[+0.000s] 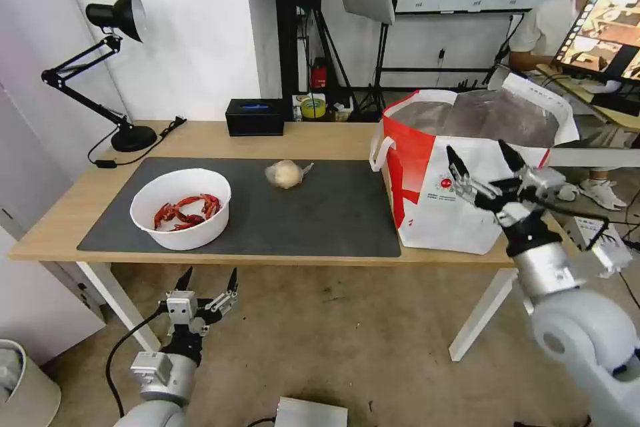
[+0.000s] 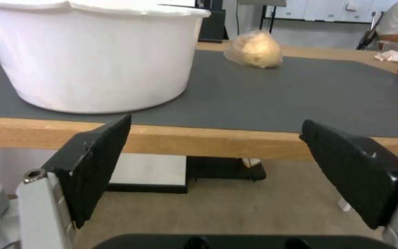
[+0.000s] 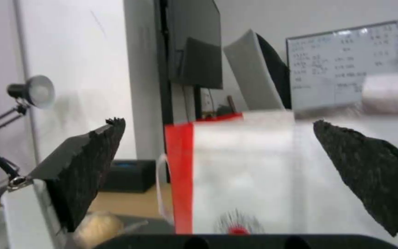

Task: Pick up the trash from the table and place it into the takeout bag.

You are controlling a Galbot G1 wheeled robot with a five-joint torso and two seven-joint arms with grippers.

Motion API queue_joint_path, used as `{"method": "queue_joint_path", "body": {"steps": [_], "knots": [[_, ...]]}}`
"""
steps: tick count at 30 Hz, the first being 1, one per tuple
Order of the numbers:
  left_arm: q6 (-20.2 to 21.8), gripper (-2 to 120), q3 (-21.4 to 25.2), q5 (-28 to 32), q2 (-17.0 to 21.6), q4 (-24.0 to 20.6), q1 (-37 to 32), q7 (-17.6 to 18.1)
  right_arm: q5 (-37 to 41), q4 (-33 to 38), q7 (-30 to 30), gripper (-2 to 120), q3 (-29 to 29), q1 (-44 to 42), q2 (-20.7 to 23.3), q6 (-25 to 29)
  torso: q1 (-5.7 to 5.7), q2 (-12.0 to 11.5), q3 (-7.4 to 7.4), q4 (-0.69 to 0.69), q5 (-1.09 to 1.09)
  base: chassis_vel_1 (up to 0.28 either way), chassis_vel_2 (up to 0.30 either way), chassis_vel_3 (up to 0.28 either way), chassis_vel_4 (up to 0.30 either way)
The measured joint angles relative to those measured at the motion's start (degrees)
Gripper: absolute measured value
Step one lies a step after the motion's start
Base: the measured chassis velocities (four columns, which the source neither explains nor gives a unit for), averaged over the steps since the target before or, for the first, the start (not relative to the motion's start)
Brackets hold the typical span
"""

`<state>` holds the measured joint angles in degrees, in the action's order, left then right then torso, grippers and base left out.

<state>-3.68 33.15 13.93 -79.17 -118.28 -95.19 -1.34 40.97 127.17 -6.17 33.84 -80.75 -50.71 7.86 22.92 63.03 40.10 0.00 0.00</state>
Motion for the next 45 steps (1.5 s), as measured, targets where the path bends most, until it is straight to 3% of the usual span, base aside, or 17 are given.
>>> {"method": "queue_joint_path", "body": {"steps": [7, 10, 18, 45], "knots": [[0.00, 100, -0.08, -0.06, -0.05, 0.06, -0.02, -0.01, -1.36, 0.01, 0.36, 100, 0.60, -2.32, -2.22, 0.01, 0.00, 0.00, 0.00, 0.00, 0.00, 0.000, 0.000, 0.000, 0.000], [0.01, 100, -0.08, -0.10, 0.03, 0.08, -0.05, -0.06, -5.73, -0.19, 1.07, 100, 0.40, -7.94, -8.35, 0.64, 0.01, 0.00, 0.00, 0.00, -0.01, 0.000, 0.000, 0.000, 0.000], [0.02, 100, -0.36, -0.48, -0.32, 0.61, -0.04, -0.13, -11.27, 0.12, 1.23, 100, -0.77, -14.87, -16.03, 1.37, 0.00, 0.00, 0.00, 0.00, -0.01, 0.000, 0.000, 0.000, 0.000], [-0.12, 100, -1.32, -0.97, 0.06, 0.90, 0.34, -0.45, -19.17, -4.91, 2.66, 100, -4.52, -15.84, -18.08, 4.15, 0.00, 0.00, 0.00, 0.00, 0.00, 0.000, 0.000, 0.000, 0.000]]}}
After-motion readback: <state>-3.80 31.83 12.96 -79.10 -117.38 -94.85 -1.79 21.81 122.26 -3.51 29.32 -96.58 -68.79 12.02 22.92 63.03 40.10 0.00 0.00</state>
